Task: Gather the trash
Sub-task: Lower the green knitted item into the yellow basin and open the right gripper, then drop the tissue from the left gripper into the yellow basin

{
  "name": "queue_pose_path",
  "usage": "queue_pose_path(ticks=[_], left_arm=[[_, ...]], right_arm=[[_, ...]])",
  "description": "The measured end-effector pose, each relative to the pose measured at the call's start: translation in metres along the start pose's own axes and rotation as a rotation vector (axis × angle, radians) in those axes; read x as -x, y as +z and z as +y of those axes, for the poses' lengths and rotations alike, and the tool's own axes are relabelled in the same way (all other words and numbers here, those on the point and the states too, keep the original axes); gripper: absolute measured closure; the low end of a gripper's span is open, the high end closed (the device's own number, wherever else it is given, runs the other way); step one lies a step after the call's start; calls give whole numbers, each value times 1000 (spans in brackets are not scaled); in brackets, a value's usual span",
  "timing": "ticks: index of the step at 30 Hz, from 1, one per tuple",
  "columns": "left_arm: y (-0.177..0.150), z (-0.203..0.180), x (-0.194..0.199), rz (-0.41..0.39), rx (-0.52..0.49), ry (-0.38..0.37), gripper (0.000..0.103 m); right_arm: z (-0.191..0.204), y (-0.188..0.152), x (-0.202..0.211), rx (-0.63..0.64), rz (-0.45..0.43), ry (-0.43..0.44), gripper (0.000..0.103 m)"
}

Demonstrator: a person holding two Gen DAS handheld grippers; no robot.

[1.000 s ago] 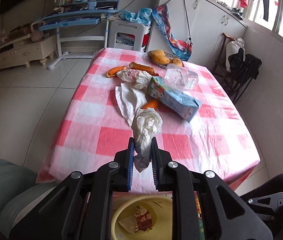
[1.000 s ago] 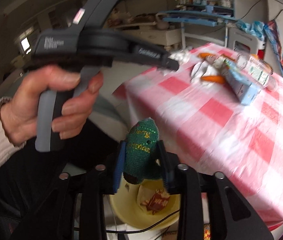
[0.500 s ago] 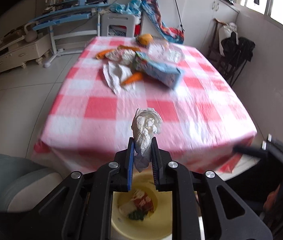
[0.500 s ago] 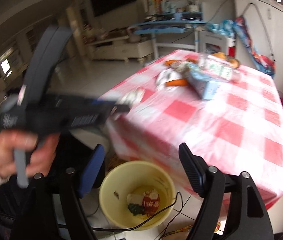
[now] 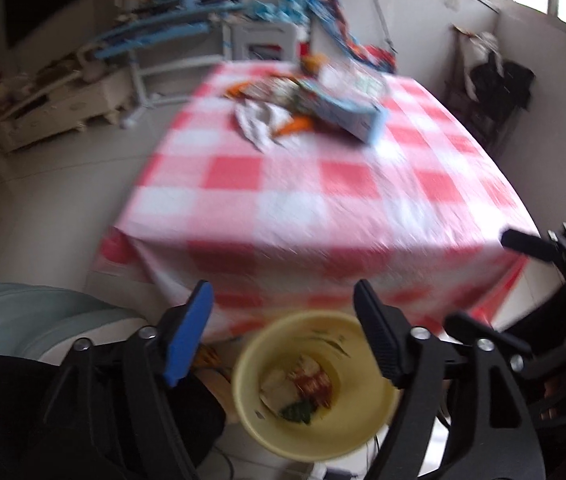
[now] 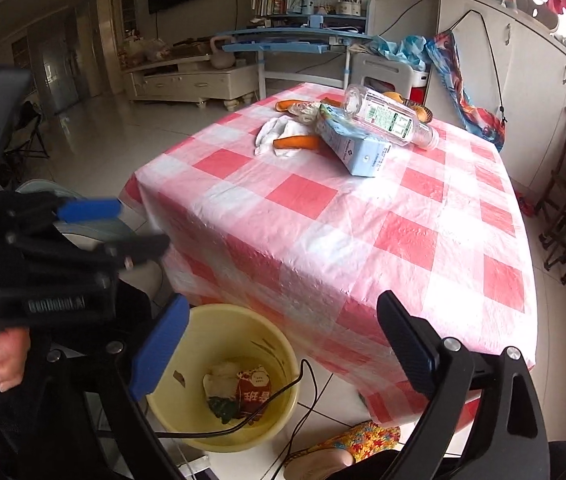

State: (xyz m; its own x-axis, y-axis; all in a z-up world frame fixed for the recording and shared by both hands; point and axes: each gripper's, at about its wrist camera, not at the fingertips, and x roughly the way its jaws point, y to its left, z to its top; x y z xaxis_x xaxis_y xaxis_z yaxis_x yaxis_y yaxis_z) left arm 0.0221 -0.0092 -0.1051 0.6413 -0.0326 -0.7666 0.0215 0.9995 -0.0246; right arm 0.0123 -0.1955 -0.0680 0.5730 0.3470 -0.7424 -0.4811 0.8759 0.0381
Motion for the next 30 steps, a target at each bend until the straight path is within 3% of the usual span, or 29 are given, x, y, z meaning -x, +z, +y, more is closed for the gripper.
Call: queue_pose_path(ticks=[7,30], left_arm=[[14,27,18,-126,130,74,19],[20,20,14,-129,119,50,16]], right_arm=[[11,-6,-5,42,12,-24,10],[43,-10,-15,163,11,-47,9]])
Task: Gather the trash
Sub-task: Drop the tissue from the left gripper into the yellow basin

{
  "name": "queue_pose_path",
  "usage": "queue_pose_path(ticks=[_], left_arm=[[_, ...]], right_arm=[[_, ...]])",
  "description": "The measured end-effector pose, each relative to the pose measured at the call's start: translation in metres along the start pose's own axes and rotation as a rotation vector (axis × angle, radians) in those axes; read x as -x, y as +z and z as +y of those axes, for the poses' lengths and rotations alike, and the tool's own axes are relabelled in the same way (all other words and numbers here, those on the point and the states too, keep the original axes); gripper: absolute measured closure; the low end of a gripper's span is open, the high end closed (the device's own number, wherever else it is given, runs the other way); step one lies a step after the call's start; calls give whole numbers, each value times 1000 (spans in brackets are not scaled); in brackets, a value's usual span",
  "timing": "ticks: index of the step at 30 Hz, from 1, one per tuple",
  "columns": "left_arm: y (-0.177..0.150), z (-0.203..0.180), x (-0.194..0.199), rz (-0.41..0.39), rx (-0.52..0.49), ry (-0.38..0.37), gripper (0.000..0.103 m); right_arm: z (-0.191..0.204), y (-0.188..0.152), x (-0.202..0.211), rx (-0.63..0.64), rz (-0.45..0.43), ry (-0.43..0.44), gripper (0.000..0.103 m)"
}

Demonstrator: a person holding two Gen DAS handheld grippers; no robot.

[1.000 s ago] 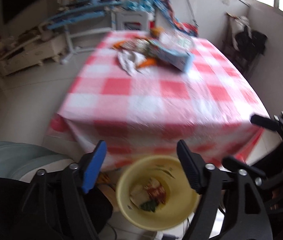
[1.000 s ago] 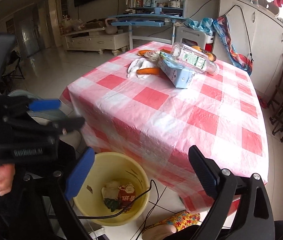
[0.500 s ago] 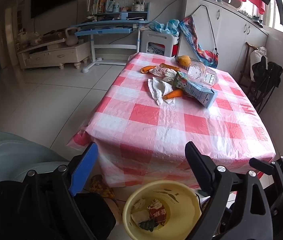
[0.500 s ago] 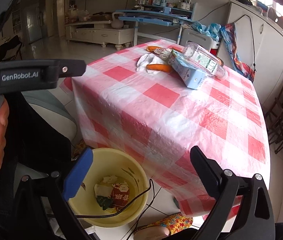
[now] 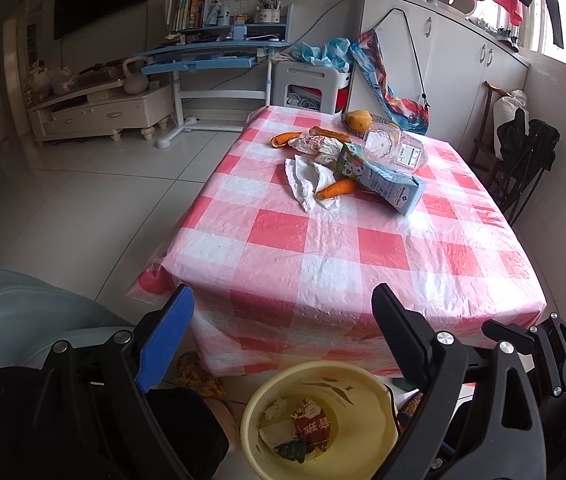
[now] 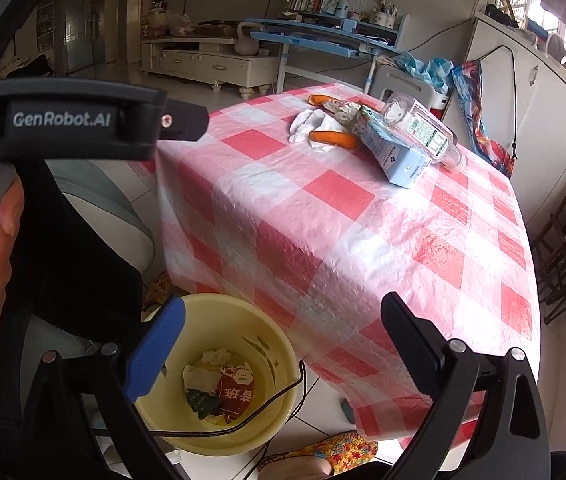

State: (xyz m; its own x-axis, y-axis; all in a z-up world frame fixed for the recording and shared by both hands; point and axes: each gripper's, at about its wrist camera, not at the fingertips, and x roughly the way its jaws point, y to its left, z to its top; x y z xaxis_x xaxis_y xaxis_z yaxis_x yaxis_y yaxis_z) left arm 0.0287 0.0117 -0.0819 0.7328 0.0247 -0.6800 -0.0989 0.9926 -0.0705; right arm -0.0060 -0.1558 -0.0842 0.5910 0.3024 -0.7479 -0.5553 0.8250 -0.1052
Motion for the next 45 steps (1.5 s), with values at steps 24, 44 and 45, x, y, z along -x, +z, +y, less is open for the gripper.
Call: queue_pose_path(ticks=[24,44,45], left_arm=[[-2,-6,-4,17,-17,-11,16],[-2,-7,-6,19,-19,-13,16],[-2,-7,-5,19,-18,-12,16]], right_arm=[[10,2,4,34,-33,-2,9],[11,4,7,44,-43,-6,9],[12,4,7,44,-43,-7,9]])
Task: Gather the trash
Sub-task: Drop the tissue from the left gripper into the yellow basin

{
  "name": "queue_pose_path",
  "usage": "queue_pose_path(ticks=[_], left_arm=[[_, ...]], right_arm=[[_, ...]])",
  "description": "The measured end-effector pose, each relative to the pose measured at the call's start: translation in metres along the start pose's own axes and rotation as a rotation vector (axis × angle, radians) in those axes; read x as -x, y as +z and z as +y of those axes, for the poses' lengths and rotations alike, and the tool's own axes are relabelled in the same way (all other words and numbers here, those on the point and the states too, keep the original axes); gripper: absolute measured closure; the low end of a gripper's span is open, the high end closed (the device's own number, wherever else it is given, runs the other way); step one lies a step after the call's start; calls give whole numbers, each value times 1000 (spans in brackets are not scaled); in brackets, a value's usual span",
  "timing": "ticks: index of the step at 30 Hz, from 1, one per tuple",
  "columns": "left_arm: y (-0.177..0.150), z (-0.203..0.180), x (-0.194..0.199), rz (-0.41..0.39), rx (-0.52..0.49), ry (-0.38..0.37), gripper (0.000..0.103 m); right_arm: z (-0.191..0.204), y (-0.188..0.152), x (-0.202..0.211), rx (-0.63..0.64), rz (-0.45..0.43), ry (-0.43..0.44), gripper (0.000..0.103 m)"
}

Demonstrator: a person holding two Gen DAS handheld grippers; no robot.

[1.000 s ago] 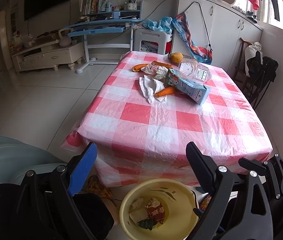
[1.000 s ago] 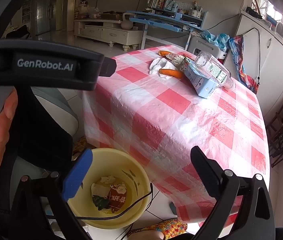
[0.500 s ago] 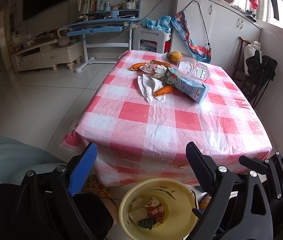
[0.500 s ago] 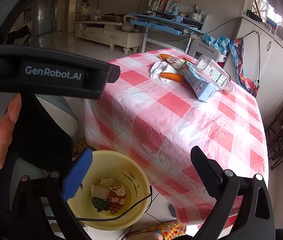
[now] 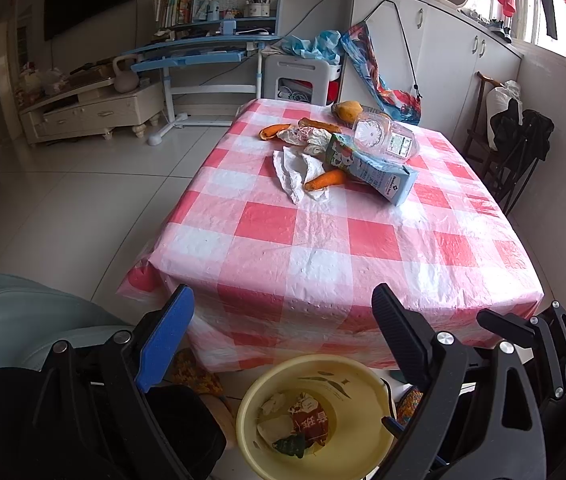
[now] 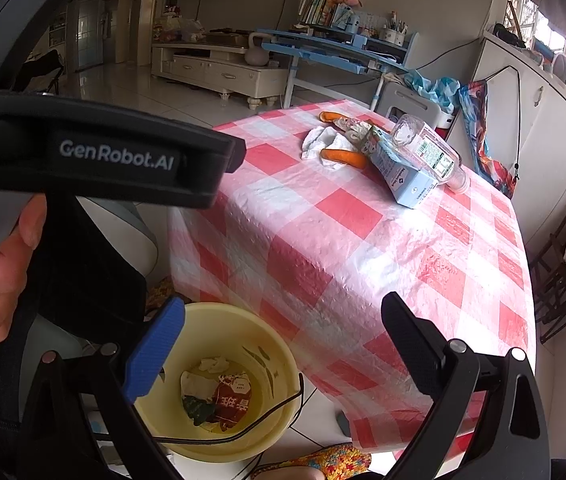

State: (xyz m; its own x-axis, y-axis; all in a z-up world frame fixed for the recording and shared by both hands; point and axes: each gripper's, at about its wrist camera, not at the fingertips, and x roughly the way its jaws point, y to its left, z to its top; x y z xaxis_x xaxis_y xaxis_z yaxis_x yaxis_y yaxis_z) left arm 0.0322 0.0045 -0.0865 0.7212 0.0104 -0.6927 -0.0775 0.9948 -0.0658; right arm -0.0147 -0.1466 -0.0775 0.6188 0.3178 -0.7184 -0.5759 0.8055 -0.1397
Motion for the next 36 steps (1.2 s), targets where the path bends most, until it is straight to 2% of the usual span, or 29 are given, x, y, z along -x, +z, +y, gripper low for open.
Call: queue_pose_path(ticks=[25,36], left_arm=[[1,0,-1,6,-2,-3,16],[-9,0,-3,24,15,-3,16]], right_arm=[[0,2,4,11,-15,-11,9],[-1,2,8,6,-25,-16,9]])
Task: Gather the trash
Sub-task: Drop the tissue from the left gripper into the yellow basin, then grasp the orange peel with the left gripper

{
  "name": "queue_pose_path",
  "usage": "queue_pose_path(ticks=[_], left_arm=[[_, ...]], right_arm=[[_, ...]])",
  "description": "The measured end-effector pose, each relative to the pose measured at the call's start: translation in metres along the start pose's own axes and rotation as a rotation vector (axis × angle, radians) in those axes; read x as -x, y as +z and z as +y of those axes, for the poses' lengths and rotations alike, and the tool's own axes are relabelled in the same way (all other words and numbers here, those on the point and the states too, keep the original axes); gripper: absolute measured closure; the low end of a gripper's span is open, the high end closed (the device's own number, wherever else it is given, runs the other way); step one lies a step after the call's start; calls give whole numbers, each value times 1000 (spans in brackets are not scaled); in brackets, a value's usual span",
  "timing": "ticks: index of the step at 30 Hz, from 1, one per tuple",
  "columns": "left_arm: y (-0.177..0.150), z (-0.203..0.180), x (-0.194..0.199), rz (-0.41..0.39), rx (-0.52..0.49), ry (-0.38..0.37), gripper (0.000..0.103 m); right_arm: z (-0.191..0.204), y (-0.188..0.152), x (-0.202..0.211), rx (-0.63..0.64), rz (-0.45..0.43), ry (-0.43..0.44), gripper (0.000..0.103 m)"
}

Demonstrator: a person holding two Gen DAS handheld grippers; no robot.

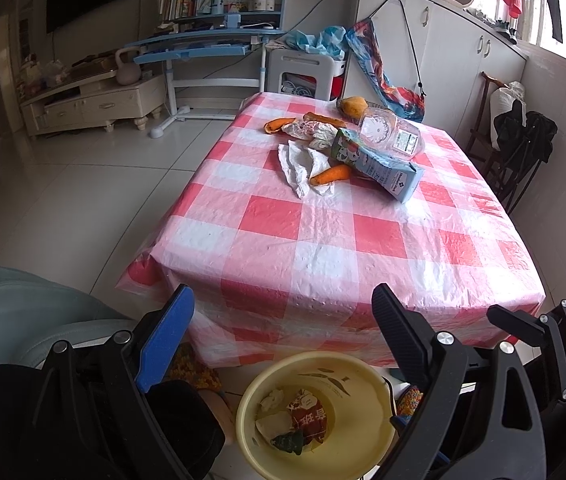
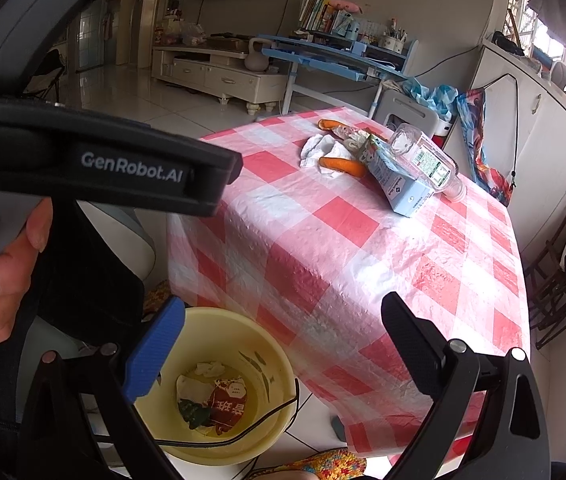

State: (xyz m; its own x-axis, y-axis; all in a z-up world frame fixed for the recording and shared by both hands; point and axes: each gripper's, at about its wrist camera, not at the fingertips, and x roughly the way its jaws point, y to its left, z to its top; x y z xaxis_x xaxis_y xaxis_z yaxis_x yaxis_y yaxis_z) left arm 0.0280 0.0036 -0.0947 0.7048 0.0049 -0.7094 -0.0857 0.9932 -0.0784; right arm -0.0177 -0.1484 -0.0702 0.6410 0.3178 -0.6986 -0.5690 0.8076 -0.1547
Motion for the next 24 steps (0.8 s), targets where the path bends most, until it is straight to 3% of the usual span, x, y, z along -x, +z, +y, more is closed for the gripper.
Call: queue_pose_path(ticks=[8,12,18,24], left_arm=[[2,21,-7,47,95,-36,16],[12,21,-13,61,88,-49,19],[40,2,-28,55,-25,-61,24],[80,-43,-72,53,-273,-42,32]], right_arm=[[-2,2,5,-4,-16,-12,9],[-9,3,10,-34,-32,-9,9],[-23,4,15,-114,-47,12,9],[-35,3,15,-185,-54,45,9]])
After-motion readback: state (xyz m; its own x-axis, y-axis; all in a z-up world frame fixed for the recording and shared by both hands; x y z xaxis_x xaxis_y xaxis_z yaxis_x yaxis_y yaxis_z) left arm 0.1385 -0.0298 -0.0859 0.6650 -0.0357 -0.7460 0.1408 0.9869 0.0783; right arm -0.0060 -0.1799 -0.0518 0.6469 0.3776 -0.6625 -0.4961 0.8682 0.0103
